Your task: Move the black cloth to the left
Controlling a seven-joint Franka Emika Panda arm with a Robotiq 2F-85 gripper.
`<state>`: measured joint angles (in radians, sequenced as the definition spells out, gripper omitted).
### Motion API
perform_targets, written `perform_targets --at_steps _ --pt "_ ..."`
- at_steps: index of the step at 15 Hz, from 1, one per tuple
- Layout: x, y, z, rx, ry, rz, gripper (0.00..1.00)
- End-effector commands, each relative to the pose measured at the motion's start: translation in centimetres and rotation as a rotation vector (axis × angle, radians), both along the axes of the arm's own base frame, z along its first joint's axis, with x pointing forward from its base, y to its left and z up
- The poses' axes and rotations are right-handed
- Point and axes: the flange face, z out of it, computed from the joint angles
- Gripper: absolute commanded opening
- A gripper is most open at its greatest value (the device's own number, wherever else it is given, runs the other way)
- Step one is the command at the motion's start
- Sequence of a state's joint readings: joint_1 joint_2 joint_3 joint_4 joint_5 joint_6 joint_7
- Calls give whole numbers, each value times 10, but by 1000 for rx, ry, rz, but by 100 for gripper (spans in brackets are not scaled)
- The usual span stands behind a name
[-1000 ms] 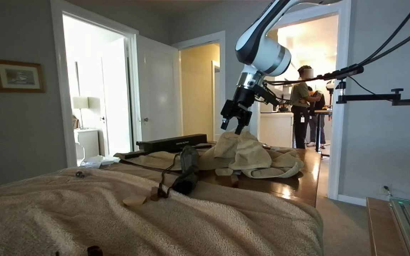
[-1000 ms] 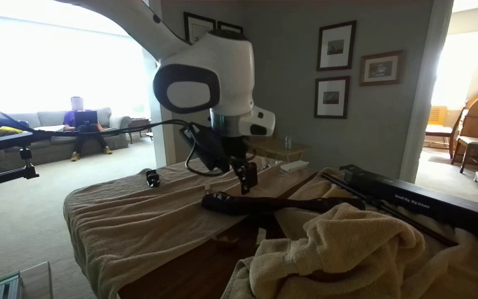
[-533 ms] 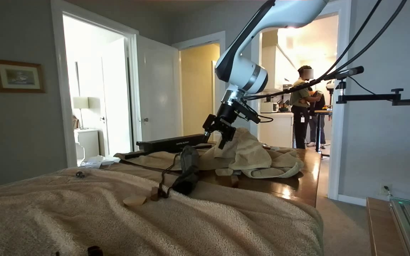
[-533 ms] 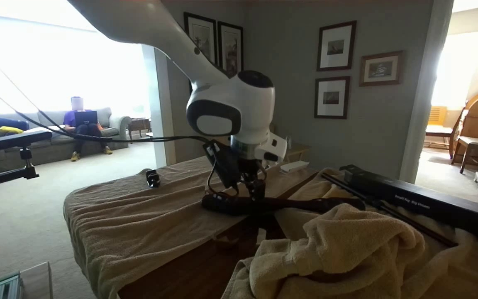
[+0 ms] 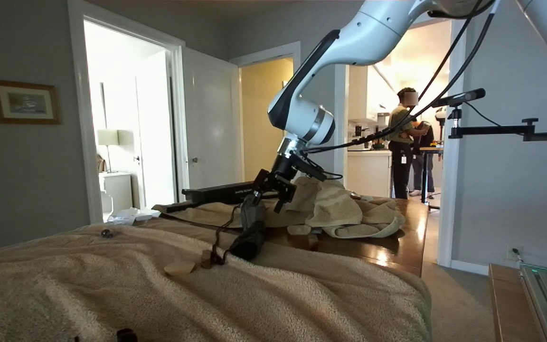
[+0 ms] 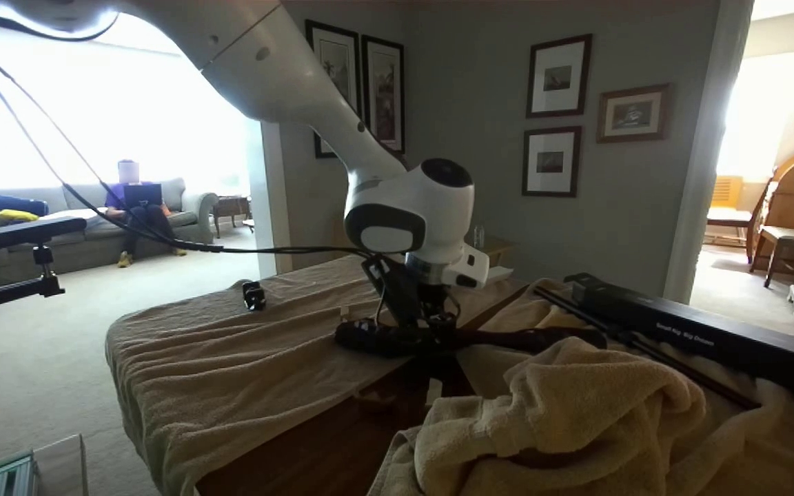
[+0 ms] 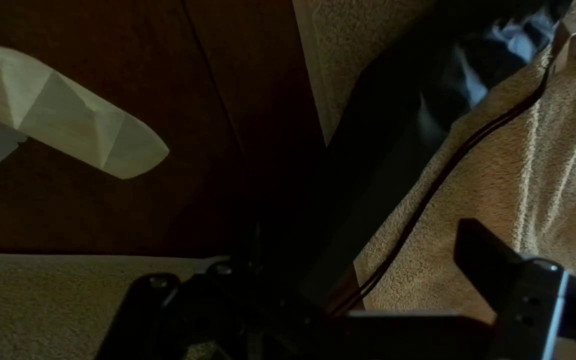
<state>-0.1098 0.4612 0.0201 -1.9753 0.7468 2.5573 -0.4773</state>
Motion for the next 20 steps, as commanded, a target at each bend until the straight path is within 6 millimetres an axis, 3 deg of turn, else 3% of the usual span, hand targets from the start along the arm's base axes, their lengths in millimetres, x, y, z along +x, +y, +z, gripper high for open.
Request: perform_targets --at_steps 1,2,4,8,11,14,17,20 --pt "27 9 -15 20 -15 -17 100" --pt "30 12 -19 24 -16 -15 100" --pt "37 15 -26 30 -13 -9 74" --pt "47 18 -36 48 -7 -3 44" --pt "51 20 -36 59 -14 5 24" --pt "52 27 -24 72 -36 20 4" --pt "48 37 -1 71 -71 43 0" --pt "39 51 35 91 -137 73 0"
